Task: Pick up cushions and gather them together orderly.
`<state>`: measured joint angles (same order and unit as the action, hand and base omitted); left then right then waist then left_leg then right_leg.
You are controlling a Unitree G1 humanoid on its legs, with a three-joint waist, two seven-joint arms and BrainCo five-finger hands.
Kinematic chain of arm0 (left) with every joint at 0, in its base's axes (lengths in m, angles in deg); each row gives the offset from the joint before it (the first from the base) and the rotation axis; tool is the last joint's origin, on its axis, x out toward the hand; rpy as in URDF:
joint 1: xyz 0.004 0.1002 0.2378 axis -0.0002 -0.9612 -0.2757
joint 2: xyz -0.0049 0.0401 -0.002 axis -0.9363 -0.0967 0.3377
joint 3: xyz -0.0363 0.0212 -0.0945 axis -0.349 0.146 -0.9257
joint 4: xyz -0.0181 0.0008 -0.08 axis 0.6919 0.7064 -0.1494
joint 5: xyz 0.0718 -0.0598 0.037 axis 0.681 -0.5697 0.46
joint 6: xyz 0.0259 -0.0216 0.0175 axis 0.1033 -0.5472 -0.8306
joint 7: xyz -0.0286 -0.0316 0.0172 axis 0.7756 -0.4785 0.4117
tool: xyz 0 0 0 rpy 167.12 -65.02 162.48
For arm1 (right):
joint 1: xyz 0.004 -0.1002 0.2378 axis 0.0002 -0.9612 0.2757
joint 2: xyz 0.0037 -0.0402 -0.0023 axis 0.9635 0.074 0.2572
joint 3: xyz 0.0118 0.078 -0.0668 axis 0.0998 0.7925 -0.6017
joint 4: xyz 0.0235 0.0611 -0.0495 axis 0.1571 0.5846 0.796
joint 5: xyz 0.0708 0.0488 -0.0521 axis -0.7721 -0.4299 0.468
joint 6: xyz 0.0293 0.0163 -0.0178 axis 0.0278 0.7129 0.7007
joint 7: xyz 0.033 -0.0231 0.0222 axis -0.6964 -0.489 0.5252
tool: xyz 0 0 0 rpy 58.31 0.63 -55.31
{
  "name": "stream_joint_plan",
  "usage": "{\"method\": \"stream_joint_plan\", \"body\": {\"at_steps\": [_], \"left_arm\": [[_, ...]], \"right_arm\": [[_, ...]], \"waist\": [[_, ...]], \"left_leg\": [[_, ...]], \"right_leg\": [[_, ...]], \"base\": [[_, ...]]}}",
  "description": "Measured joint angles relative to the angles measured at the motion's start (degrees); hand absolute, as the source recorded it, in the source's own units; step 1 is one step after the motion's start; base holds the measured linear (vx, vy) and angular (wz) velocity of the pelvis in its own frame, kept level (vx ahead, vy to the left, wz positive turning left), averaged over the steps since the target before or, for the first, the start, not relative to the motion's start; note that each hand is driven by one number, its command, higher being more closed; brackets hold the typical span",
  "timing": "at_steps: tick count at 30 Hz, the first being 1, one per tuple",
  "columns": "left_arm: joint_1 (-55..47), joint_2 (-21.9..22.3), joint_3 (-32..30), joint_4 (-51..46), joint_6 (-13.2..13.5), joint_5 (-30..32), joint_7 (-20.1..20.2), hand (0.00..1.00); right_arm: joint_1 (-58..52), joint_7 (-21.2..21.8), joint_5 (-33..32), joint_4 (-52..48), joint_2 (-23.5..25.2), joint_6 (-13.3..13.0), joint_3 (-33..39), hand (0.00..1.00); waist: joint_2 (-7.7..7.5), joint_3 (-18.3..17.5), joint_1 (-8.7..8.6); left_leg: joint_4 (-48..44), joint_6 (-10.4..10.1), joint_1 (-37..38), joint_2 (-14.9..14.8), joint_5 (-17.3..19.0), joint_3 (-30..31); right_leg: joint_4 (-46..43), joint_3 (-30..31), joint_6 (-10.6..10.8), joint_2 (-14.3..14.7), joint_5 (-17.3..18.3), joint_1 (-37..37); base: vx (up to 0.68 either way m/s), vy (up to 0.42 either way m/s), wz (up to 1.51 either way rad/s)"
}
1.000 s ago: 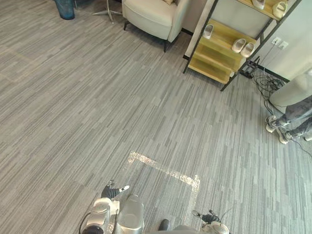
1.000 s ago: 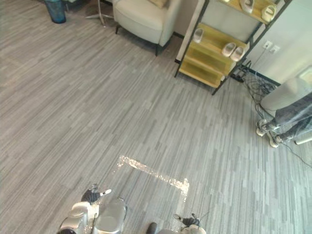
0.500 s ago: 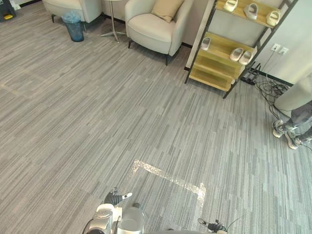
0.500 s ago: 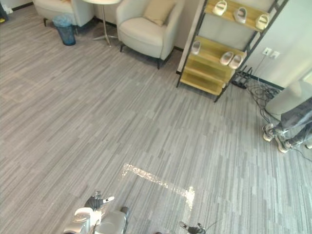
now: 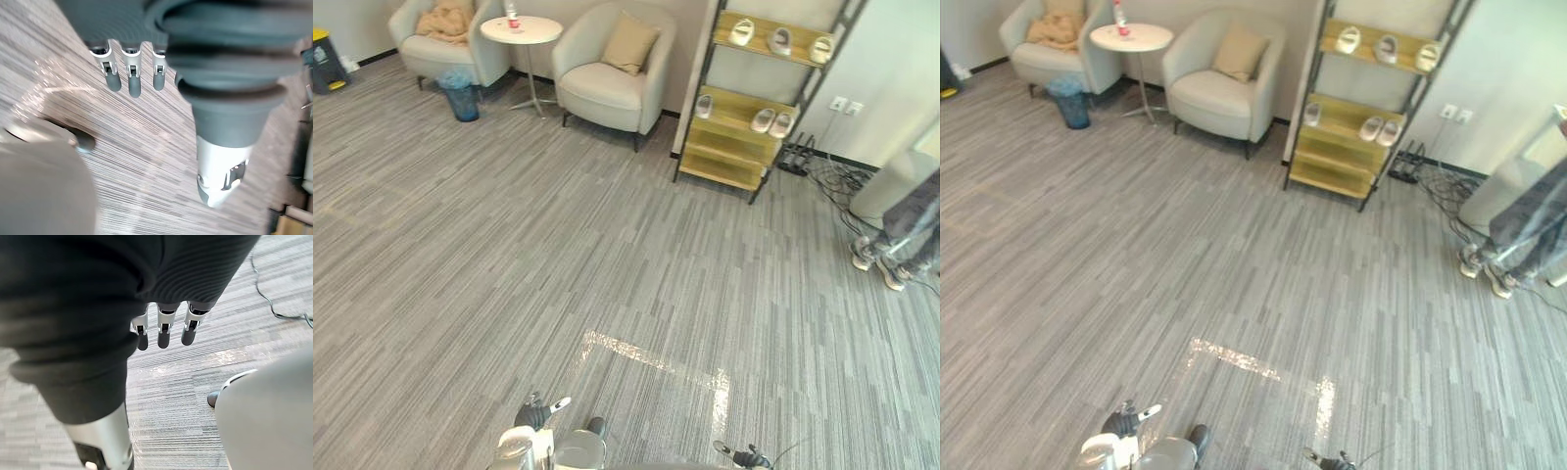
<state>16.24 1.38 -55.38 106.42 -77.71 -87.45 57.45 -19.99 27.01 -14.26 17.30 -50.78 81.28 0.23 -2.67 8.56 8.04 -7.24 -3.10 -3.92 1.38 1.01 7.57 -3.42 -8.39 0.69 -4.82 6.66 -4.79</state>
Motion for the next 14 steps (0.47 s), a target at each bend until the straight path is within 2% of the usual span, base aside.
{"method": "stream_joint_plan", "body": {"at_steps": [1,3,5,6,7,8,10,14], "left_arm": [[-0.3,0.0,-0.3,0.0,-0.1,0.2,0.0,0.00],[-0.6,0.1,-0.5,0.0,-0.1,0.5,-0.1,0.00],[-1.0,0.4,-1.7,0.0,-0.1,0.5,-0.1,0.00],[-1.1,0.7,-2.8,0.0,-0.1,0.4,-0.1,0.00],[-1.3,0.9,-3.7,0.0,-0.1,0.5,-0.1,0.00],[-1.4,1.3,-4.9,0.0,-0.1,0.4,-0.1,0.00],[-1.5,1.5,-5.7,0.7,-0.1,0.4,-0.2,0.00],[-1.3,2.2,-7.2,1.1,-0.1,-0.3,-0.3,0.00]], "right_arm": [[0.1,-0.7,0.0,0.0,0.0,0.0,0.0,0.00],[0.1,-1.2,-0.2,-0.1,0.2,0.0,0.0,0.00],[0.1,-1.6,-0.5,-0.1,0.4,0.0,0.2,0.00],[0.1,-1.8,-0.6,-0.1,0.5,0.0,0.3,0.00],[0.0,-1.9,-1.0,-0.1,0.6,0.0,0.6,0.00],[0.0,-1.9,-1.0,-0.1,0.7,0.0,0.8,0.00],[0.0,-2.0,-2.1,-0.1,0.8,0.0,0.9,0.00],[-0.1,-1.9,-2.3,0.0,0.8,0.0,1.4,0.00]], "waist": [[0.20,-0.1,-0.40],[-0.36,-0.7,-0.95],[-0.04,-0.8,-1.35],[-0.45,-1.1,-1.42],[-0.04,-1.0,-1.47],[-0.52,-1.5,-1.52],[-0.34,-2.0,-1.85],[0.01,-2.4,-1.96]], "left_leg": [[0.0,0.2,0.0,0.0,0.3,-0.9],[-0.3,0.3,0.0,0.0,0.9,-1.9],[-1.4,0.2,-0.1,-0.1,1.8,-2.9],[-2.3,0.3,-0.1,-0.3,2.8,-3.9],[-3.3,0.2,-0.2,-0.6,3.9,-4.8],[-4.2,0.4,-0.5,-0.9,4.6,-5.5],[-5.7,0.5,-1.4,-1.2,5.6,-6.1],[-6.1,0.8,-1.3,-1.3,6.6,-6.9]], "right_leg": [[0.0,0.2,-0.3,-0.2,-0.2,0.4],[0.0,0.7,-0.8,-0.4,-0.6,0.6],[0.0,1.2,-0.7,-0.6,-0.7,0.7],[0.0,1.7,-0.4,-0.6,-0.8,0.7],[0.3,2.6,-0.1,-0.5,-0.9,0.7],[0.9,3.1,0.7,-0.4,-1.4,0.7],[1.9,3.7,1.9,-0.1,-2.2,0.7],[2.9,4.5,2.2,0.2,-2.8,0.5]], "base": [[0.08,0.024,-0.29],[0.07,0.020,-0.27],[0.08,0.016,-0.30],[0.13,0.012,-0.44],[0.15,0.007,-0.49],[0.13,0.002,-0.38],[0.11,-0.007,-0.26],[0.11,-0.009,-0.18]]}}
